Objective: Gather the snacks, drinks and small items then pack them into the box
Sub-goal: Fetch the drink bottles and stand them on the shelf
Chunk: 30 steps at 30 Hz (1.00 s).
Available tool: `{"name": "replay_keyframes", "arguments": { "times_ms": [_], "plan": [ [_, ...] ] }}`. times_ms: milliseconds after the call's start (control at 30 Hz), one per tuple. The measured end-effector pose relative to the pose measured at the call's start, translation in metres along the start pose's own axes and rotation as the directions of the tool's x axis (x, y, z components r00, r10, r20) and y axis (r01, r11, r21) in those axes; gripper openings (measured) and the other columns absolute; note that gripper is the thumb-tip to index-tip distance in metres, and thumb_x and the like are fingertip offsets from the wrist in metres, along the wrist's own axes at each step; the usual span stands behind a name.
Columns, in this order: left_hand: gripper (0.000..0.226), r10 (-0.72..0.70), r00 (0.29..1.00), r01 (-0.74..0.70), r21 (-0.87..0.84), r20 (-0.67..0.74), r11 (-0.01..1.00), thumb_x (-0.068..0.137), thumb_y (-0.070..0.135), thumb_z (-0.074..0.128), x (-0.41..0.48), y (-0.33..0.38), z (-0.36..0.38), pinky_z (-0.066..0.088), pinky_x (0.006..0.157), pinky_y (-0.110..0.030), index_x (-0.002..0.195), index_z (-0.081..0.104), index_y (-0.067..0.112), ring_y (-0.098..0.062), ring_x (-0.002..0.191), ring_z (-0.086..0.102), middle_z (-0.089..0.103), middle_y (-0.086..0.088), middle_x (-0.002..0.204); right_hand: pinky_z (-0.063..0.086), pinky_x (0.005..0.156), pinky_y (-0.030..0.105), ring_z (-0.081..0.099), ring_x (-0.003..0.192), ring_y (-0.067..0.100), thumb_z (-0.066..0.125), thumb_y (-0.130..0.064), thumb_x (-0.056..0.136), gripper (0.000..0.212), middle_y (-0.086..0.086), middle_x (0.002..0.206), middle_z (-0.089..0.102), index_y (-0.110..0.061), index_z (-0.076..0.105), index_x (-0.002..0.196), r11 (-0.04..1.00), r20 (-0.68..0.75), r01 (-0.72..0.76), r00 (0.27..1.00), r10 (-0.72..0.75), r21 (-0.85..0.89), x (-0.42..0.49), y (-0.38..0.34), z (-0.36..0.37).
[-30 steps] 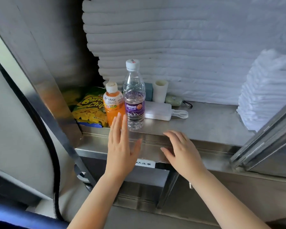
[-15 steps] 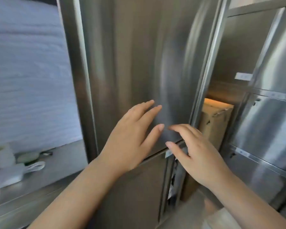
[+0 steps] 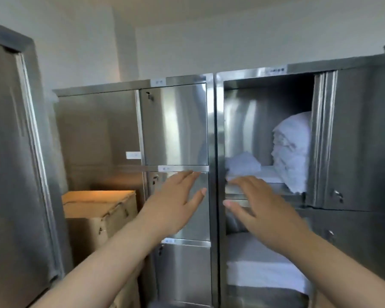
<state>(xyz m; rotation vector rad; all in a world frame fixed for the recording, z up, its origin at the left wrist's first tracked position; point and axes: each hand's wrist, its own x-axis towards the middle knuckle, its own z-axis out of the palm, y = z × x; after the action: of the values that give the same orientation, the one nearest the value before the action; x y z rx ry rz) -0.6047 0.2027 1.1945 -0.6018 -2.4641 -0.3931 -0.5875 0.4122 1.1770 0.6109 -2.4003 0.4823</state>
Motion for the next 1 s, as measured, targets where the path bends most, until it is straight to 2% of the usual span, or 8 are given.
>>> {"name": "replay_keyframes", "arguments": {
  "times_ms": [133,200,333,500,633,700,800,1000],
  "plan": [
    [0.059,0.127,0.99,-0.131,0.08,0.061,0.988,0.097,0.053,0.026,0.066,0.007,0.073,0.008,0.108,-0.016,0.149,0.019,0.027,-0.007,0.14,0.017,0.02,0.009,0.155,0.029,0.096,0.018,0.029,0.128,0.002,0.036,-0.057,0.092,0.052,-0.018,0.138,0.035,-0.031,0.034,0.137,0.989,-0.008,-0.104,0.995,0.104,-0.107,0.007,0.091,-0.001],
    [0.06,0.137,0.986,-0.144,0.071,0.097,0.987,0.097,0.054,0.025,0.102,0.0,0.109,0.008,0.11,-0.018,0.149,0.018,0.026,-0.007,0.141,0.015,0.018,0.008,0.155,0.028,0.098,0.017,0.029,0.129,0.002,0.036,-0.057,0.093,0.052,-0.018,0.138,0.035,-0.031,0.033,0.138,0.976,-0.014,-0.148,0.989,0.148,-0.161,0.02,0.136,0.005],
    [0.06,0.121,0.988,-0.123,0.015,0.099,0.992,0.097,0.052,0.027,0.185,-0.025,0.177,0.01,0.112,-0.019,0.15,0.018,0.024,-0.007,0.141,0.015,0.019,0.007,0.155,0.027,0.098,0.015,0.029,0.128,0.001,0.037,-0.055,0.094,0.051,-0.016,0.139,0.035,-0.028,0.033,0.138,0.955,-0.013,-0.224,0.974,0.225,-0.196,0.069,0.22,0.021],
    [0.061,0.103,0.988,-0.096,-0.063,0.115,0.993,0.097,0.054,0.027,0.283,-0.05,0.255,0.01,0.111,-0.018,0.15,0.017,0.027,-0.005,0.141,0.015,0.018,0.01,0.155,0.026,0.099,0.015,0.025,0.131,0.001,0.035,-0.057,0.093,0.054,-0.016,0.141,0.034,-0.029,0.031,0.139,0.945,0.0,-0.237,0.97,0.243,-0.227,0.139,0.314,0.051],
    [0.061,0.093,0.983,-0.083,-0.072,0.159,0.994,0.098,0.051,0.027,0.345,-0.055,0.313,0.011,0.111,-0.02,0.15,0.015,0.024,-0.007,0.141,0.016,0.018,0.008,0.156,0.032,0.096,0.018,0.033,0.124,0.0,0.034,-0.057,0.093,0.053,-0.018,0.141,0.031,-0.03,0.03,0.139,0.942,0.034,-0.251,0.964,0.265,-0.223,0.162,0.377,0.079],
    [0.062,0.094,0.978,-0.079,-0.081,0.189,0.994,0.098,0.051,0.027,0.375,-0.056,0.342,0.011,0.112,-0.021,0.151,0.013,0.022,-0.009,0.142,0.015,0.017,0.006,0.156,0.031,0.102,0.019,0.026,0.13,0.001,0.034,-0.057,0.094,0.054,-0.016,0.144,0.028,-0.029,0.028,0.14,0.938,0.059,-0.22,0.968,0.244,-0.268,0.174,0.411,0.091],
    [0.063,0.072,0.976,-0.061,-0.061,0.203,0.996,0.098,0.05,0.029,0.417,-0.062,0.385,0.013,0.113,-0.025,0.151,0.013,0.02,-0.012,0.142,0.016,0.017,0.003,0.157,0.024,0.108,0.019,0.018,0.136,0.002,0.032,-0.056,0.095,0.057,-0.013,0.148,0.026,-0.026,0.026,0.143,0.934,0.081,-0.218,0.965,0.25,-0.282,0.2,0.464,0.107],
    [0.063,-0.009,0.985,0.007,0.012,0.171,1.0,0.098,0.049,0.031,0.504,-0.089,0.465,0.014,0.112,-0.026,0.151,0.012,0.018,-0.014,0.142,0.016,0.017,0.002,0.157,0.025,0.103,0.019,0.028,0.132,0.007,0.036,-0.054,0.095,0.056,-0.008,0.145,0.032,-0.024,0.029,0.142,0.959,0.106,-0.224,0.964,0.245,-0.176,0.282,0.57,0.162]
  ]
}}
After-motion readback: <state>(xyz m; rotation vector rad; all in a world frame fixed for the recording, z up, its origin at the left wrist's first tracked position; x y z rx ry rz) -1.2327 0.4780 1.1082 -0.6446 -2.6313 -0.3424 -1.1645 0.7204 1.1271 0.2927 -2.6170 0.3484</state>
